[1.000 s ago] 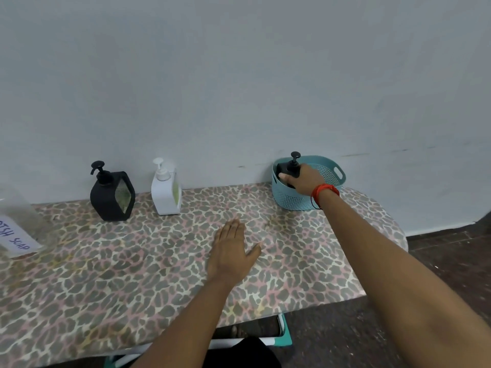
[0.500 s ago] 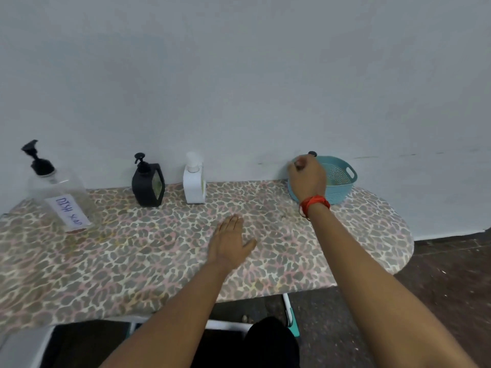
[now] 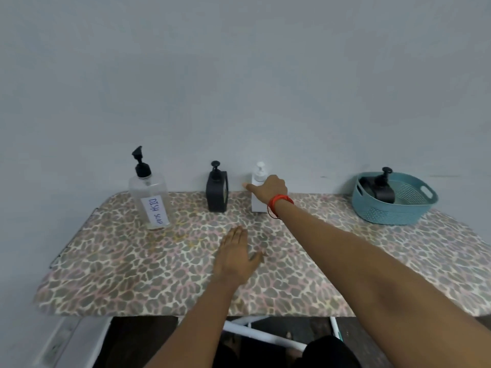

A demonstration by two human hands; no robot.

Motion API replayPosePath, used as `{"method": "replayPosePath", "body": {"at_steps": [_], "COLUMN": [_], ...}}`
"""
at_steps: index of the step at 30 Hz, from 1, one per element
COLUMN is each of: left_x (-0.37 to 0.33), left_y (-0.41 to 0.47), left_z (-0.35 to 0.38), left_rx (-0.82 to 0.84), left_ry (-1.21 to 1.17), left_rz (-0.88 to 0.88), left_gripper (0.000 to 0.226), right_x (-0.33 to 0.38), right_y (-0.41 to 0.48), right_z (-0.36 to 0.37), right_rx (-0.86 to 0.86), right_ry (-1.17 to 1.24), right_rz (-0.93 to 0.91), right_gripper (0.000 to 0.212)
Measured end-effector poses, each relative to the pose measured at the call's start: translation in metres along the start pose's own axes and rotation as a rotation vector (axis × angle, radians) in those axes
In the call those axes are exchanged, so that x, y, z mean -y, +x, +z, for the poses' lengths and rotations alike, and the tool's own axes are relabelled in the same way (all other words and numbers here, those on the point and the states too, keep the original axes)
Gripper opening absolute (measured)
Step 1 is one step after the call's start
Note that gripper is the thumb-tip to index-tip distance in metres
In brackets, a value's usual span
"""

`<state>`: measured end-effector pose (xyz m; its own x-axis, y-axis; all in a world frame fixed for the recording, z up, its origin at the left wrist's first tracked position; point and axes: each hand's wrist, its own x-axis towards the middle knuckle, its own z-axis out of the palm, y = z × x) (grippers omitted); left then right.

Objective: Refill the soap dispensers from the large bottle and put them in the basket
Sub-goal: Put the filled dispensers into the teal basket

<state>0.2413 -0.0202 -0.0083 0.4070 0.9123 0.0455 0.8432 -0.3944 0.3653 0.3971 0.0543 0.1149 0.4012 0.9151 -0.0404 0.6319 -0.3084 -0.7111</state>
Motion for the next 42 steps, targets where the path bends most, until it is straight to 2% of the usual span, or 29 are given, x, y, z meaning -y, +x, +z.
{"method": "replayPosePath", "body": {"at_steps": [3,6,10,18,23,26,32,37,42], "left_x": [0.002,0.000,-0.017,-0.112,-0.174,-0.208,-0.217,-0.219,-0.218], "left_y": [0.002,0.001,0.007,0.034,0.049,0.055,0.054,0.054,0.055], "left_z": [0.000,0.002,0.009,0.042,0.065,0.078,0.091,0.091,0.092], "left_rx": [0.000,-0.005,-0.012,0.077,0.144,0.184,0.107,0.087,0.070], "left_ry": [-0.008,-0.006,-0.035,-0.035,-0.042,-0.021,-0.055,-0.043,-0.034], "left_rz": [-0.004,-0.018,-0.043,0.052,0.114,0.170,0.182,0.184,0.178], "left_gripper": [0.087,0.087,0.088,0.088,0.088,0.087,0.084,0.083,0.082], "right_x": [0.001,-0.005,-0.025,-0.063,-0.087,-0.106,-0.145,-0.187,-0.236], "right_y": [0.007,0.010,0.008,-0.009,-0.014,-0.007,0.011,0.026,0.044], "right_z": [0.009,0.009,-0.008,-0.121,-0.200,-0.241,-0.309,-0.319,-0.282], "right_rx": [-0.031,-0.059,-0.111,-0.261,-0.412,-0.501,-0.635,-0.550,-0.403], "right_ry": [-0.007,0.085,0.208,0.229,0.194,0.170,0.108,0.037,-0.005], "right_rz": [0.022,0.060,0.089,-0.022,-0.057,-0.068,-0.030,0.093,0.220], "right_gripper": [0.044,0.037,0.037,0.023,0.027,0.036,0.047,0.037,0.047]}}
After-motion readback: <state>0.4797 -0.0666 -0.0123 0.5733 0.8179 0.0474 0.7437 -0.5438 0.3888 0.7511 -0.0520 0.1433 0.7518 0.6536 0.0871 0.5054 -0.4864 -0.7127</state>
